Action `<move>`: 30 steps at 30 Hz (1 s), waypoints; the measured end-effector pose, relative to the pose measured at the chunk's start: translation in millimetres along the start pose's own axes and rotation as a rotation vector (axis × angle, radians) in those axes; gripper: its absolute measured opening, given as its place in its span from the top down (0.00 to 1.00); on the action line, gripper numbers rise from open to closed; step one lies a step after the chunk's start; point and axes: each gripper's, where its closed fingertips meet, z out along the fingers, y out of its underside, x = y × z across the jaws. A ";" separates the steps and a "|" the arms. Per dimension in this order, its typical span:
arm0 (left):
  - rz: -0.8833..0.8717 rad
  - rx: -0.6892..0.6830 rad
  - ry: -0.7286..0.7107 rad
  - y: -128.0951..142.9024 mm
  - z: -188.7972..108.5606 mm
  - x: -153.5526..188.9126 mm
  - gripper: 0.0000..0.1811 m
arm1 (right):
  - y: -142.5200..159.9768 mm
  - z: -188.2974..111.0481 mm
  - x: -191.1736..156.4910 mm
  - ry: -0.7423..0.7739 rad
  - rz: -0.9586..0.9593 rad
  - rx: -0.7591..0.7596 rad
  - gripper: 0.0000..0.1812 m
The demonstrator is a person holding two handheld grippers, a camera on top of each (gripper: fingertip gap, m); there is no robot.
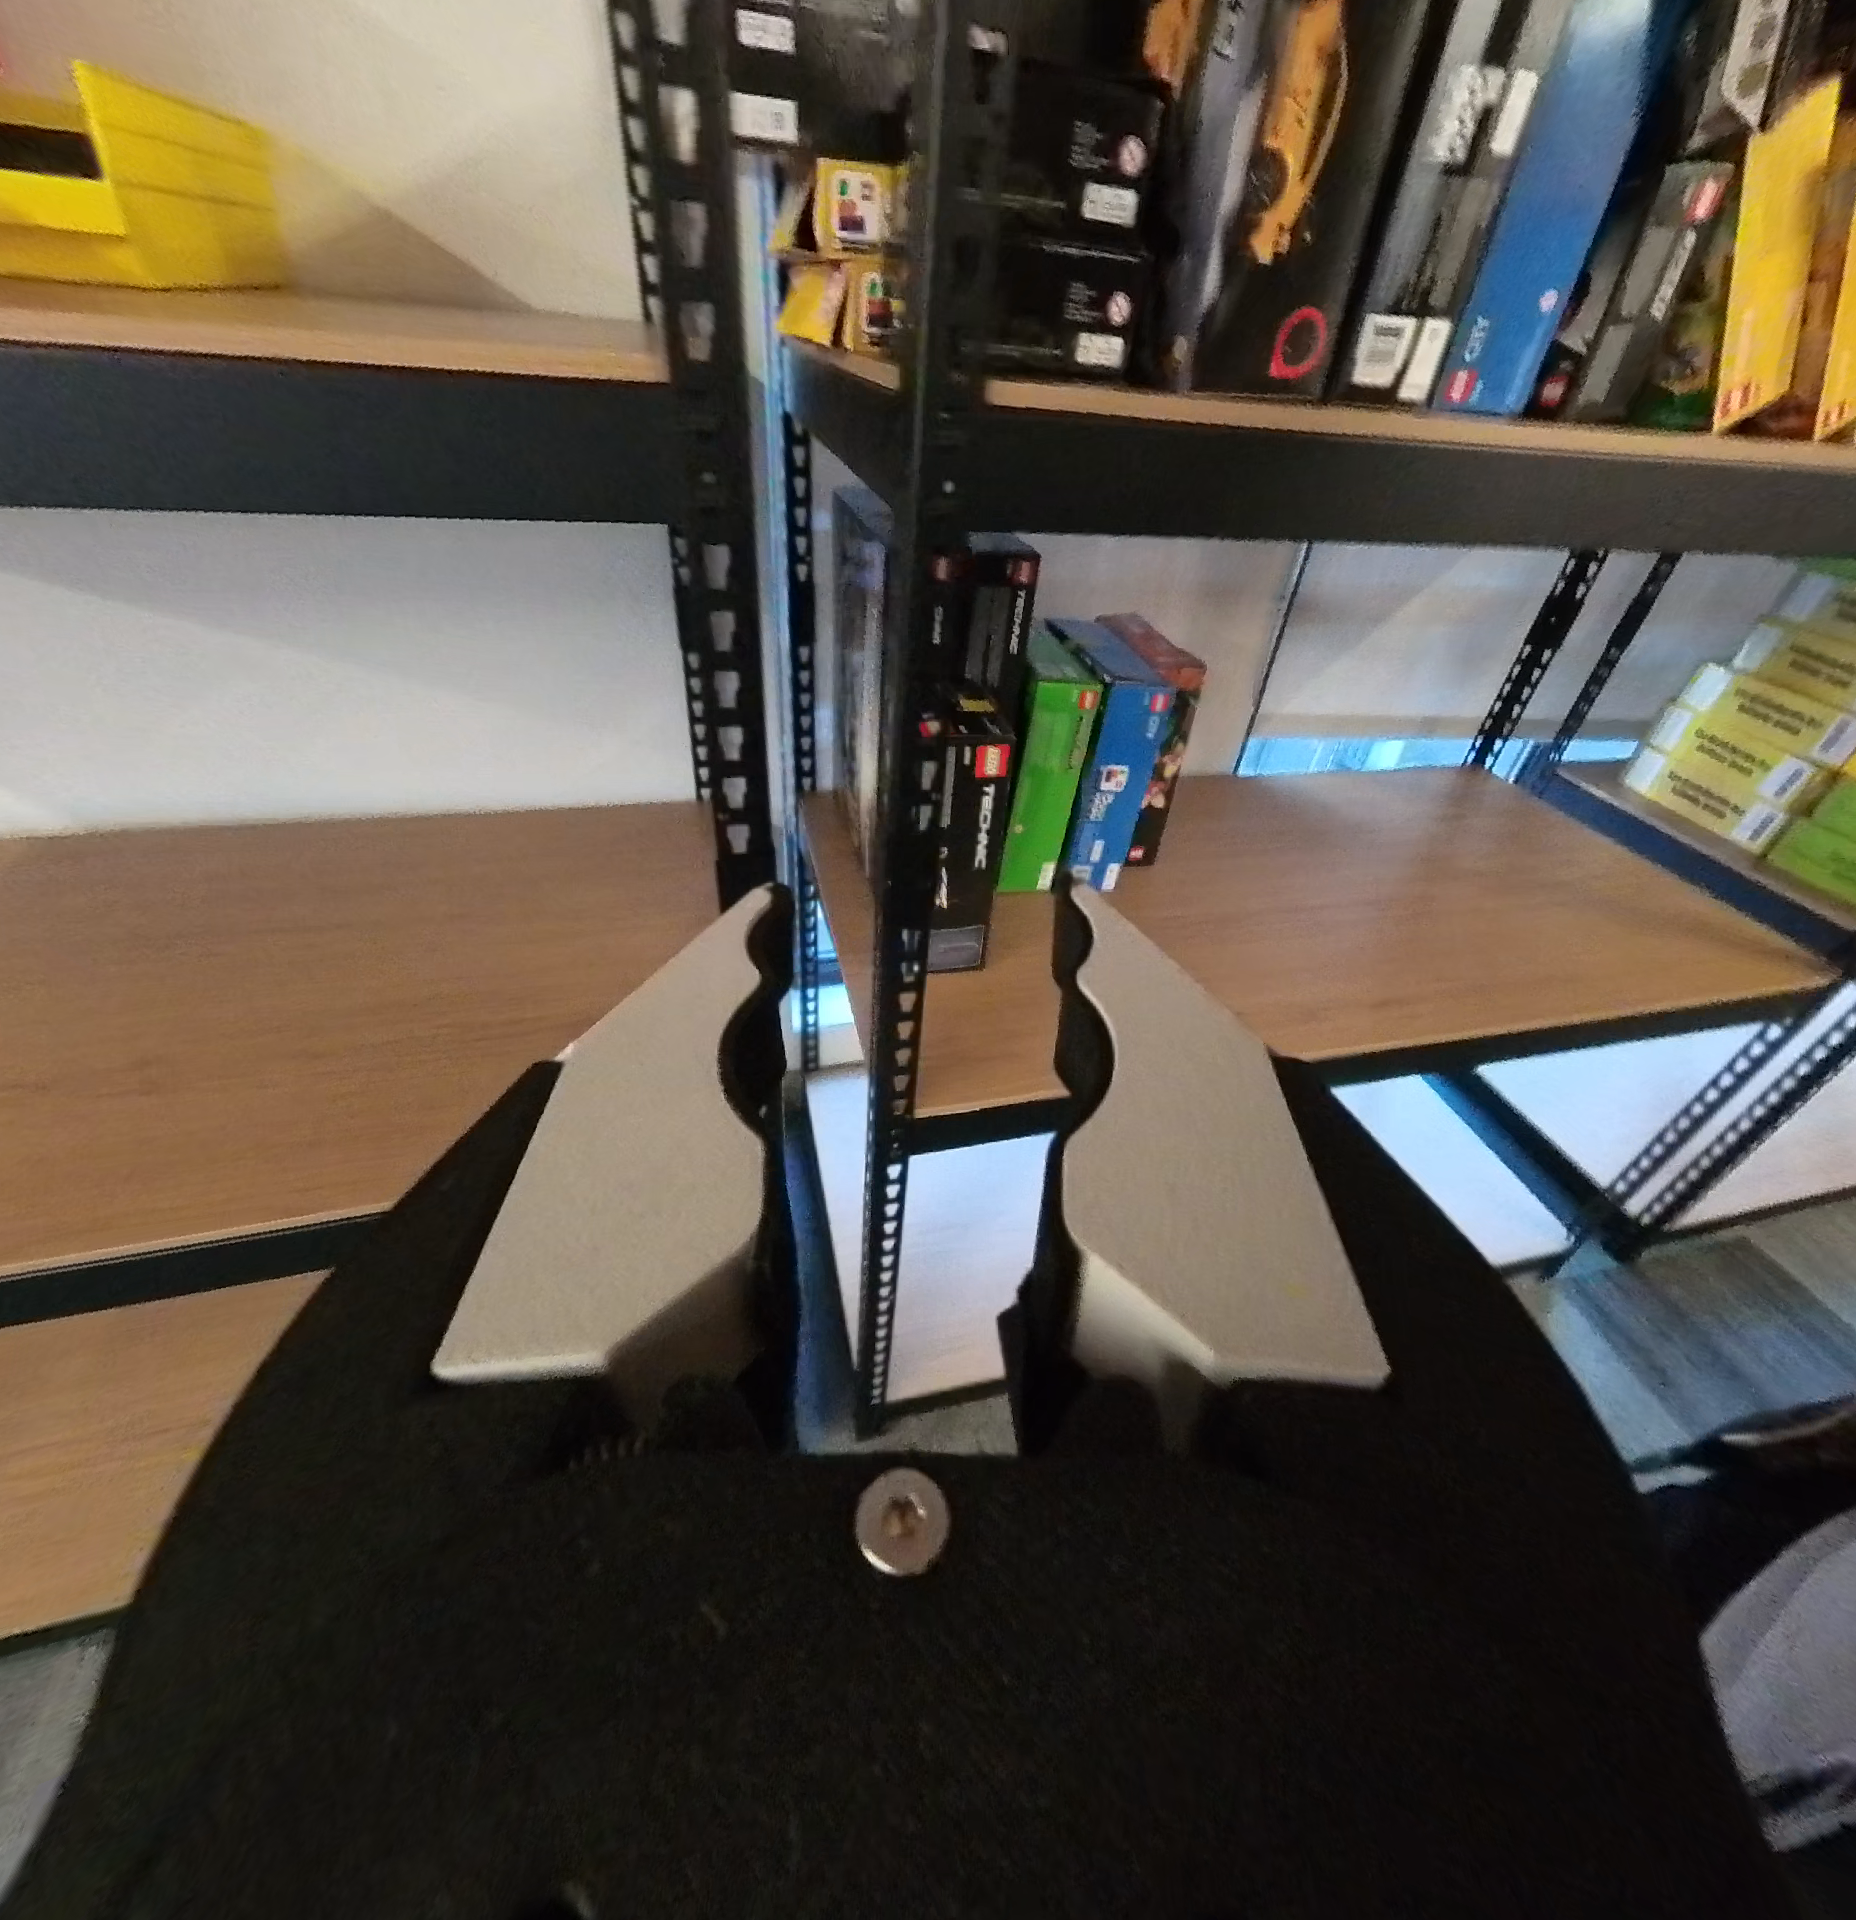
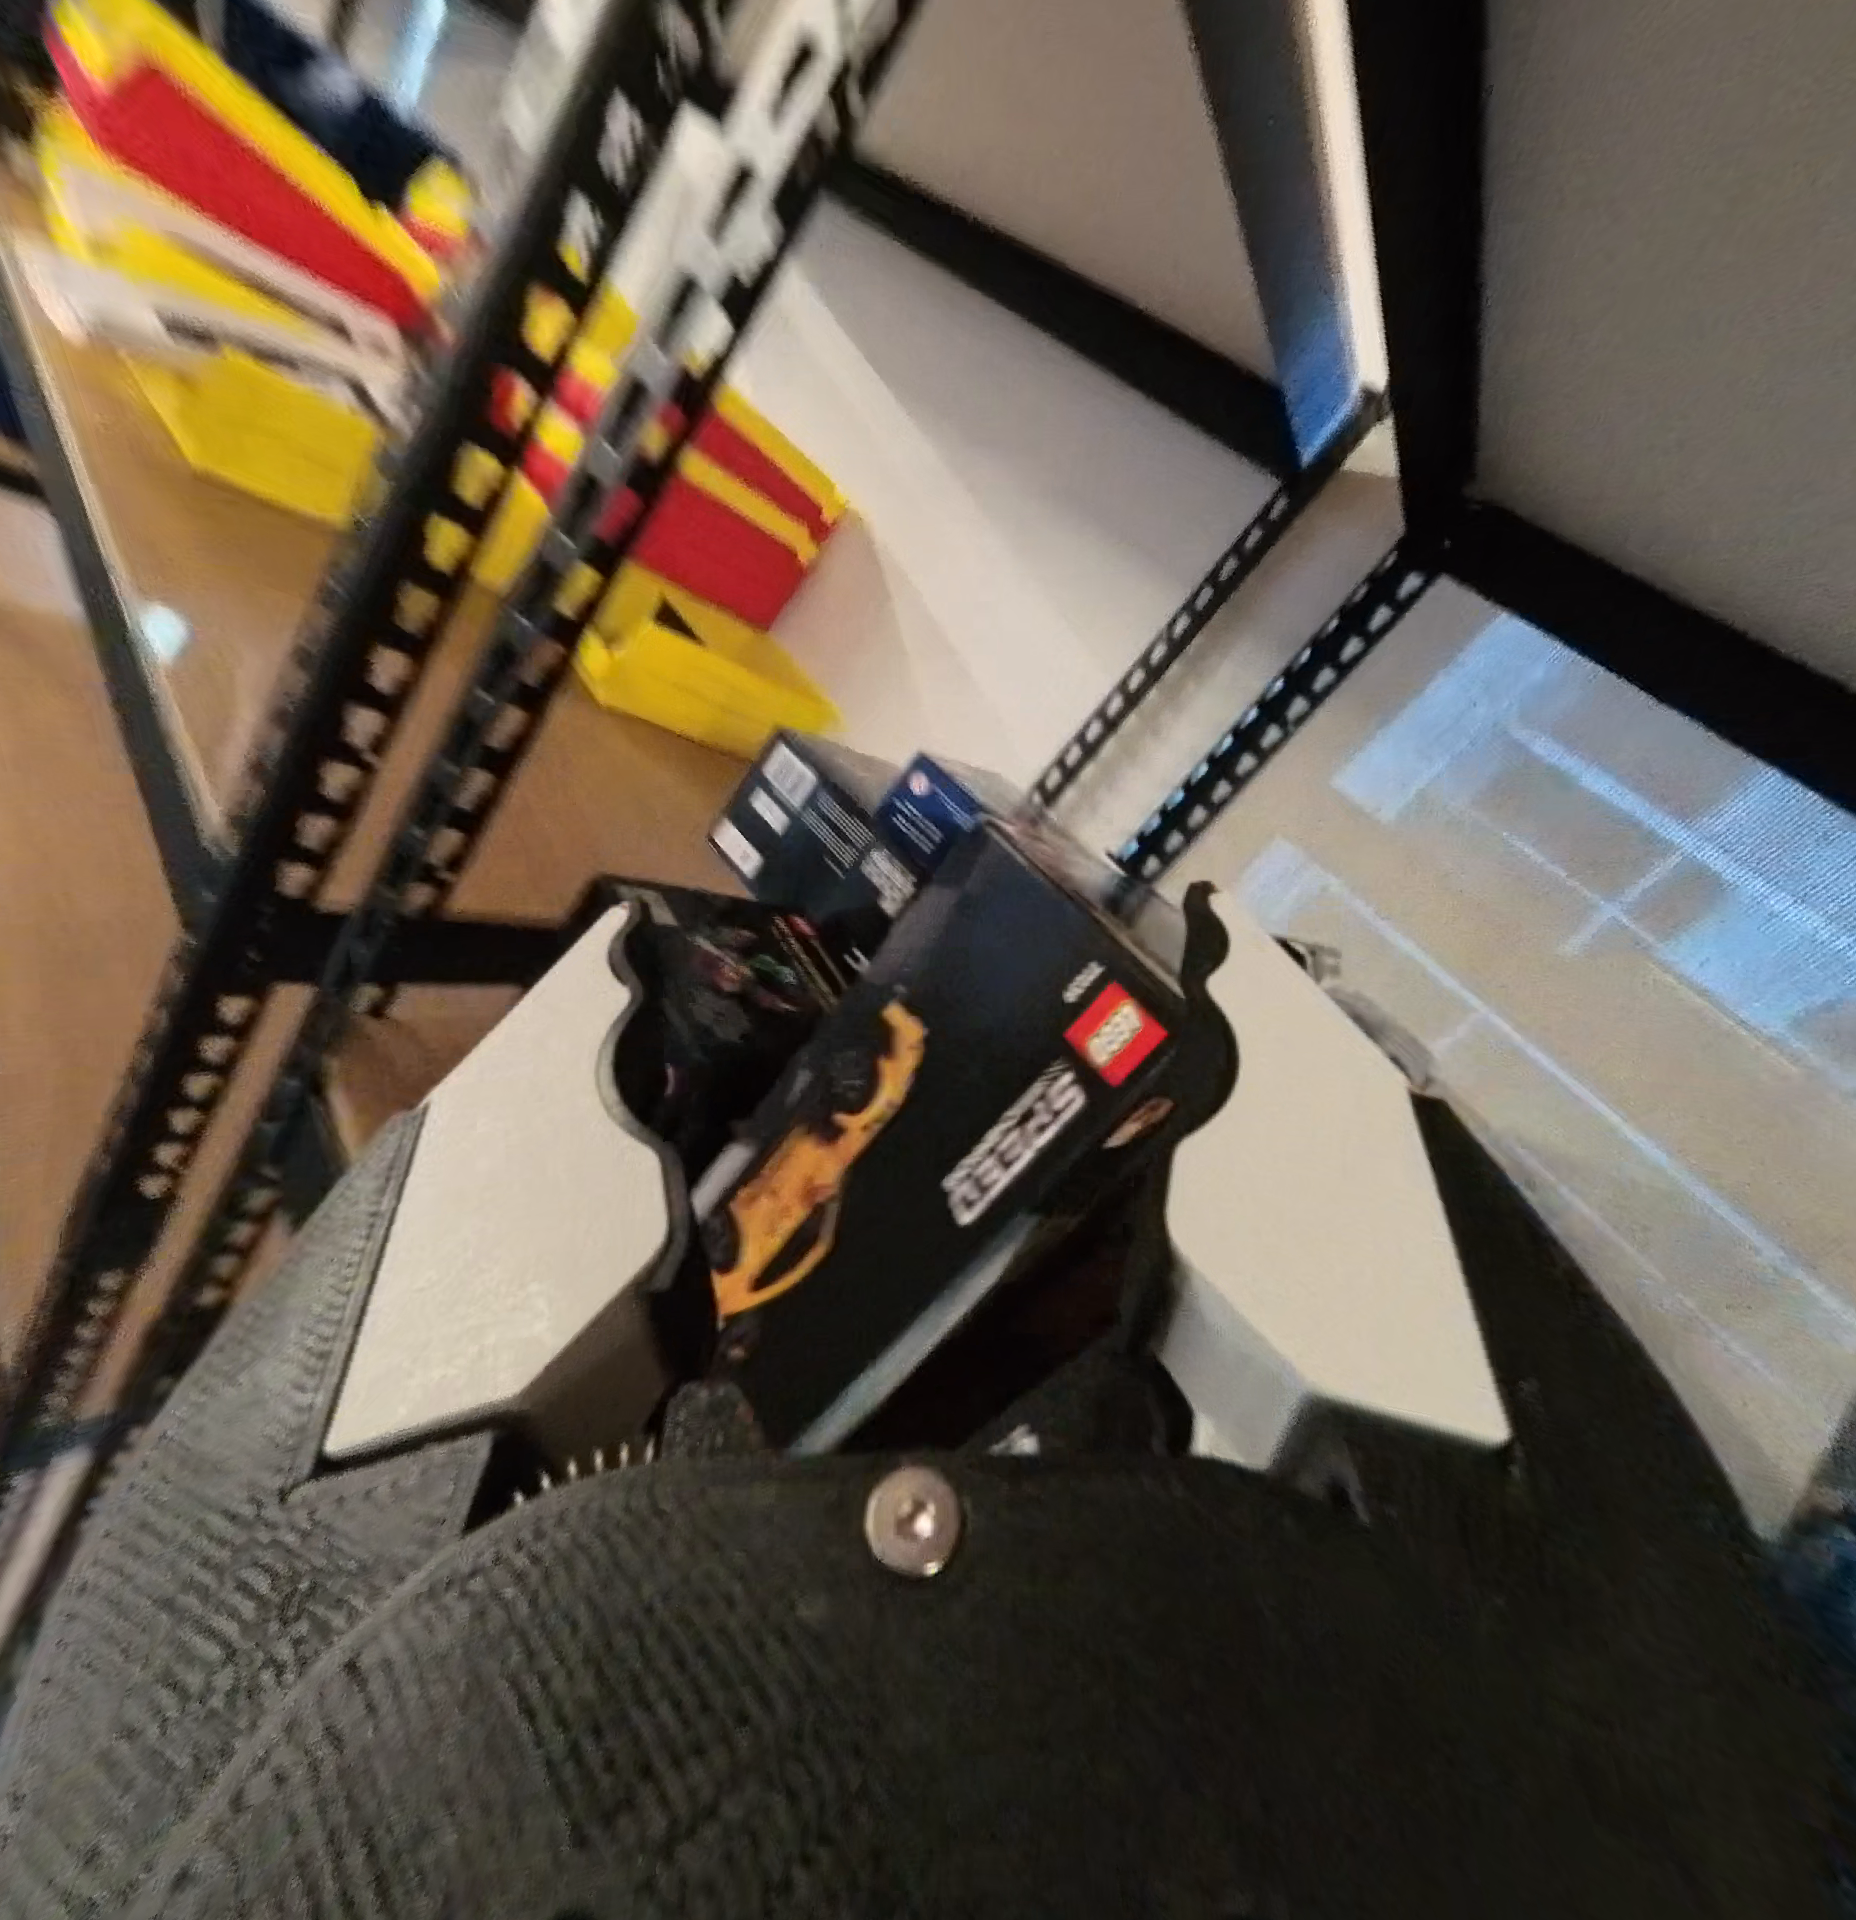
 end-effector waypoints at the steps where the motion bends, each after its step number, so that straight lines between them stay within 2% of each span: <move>1: -0.021 0.018 -0.001 -1.0 -2.0 -7.2 0.74 | 7.6 14.3 8.7 -0.001 -0.018 -0.055 0.44; 4: -0.074 0.046 0.014 1.0 -4.3 -23.0 0.74 | 30.5 38.1 24.1 -0.012 0.000 -0.165 0.45; 8: -0.061 0.014 0.026 5.7 -8.1 -42.1 0.74 | 46.0 40.3 27.5 -0.026 0.051 -0.226 0.49; 10: -0.065 0.014 0.005 9.2 -8.9 -56.8 0.75 | 49.8 38.8 28.3 -0.021 -0.005 -0.249 0.49; 14: -0.157 -0.006 0.053 16.7 5.5 -70.0 0.74 | 59.2 35.7 27.2 -0.014 -0.104 -0.318 0.49; 18: -0.143 -0.003 0.090 13.1 26.0 -68.7 0.74 | 64.0 33.2 26.1 -0.033 -0.109 -0.356 0.48; 22: -0.131 -0.022 0.147 16.3 48.0 -57.4 0.74 | 63.7 31.6 26.3 -0.029 -0.134 -0.343 0.48; 25: -0.080 -0.033 0.191 13.1 67.7 -40.0 0.73 | 46.6 24.7 29.3 -0.010 -0.068 -0.244 0.57; 27: -0.043 -0.024 0.221 1.8 82.8 -23.4 0.73 | 25.7 7.9 33.7 0.056 0.002 -0.097 0.55; 30: -0.009 0.012 0.242 -28.9 109.3 3.8 0.68 | 21.9 -36.6 29.9 0.129 0.073 -0.012 0.53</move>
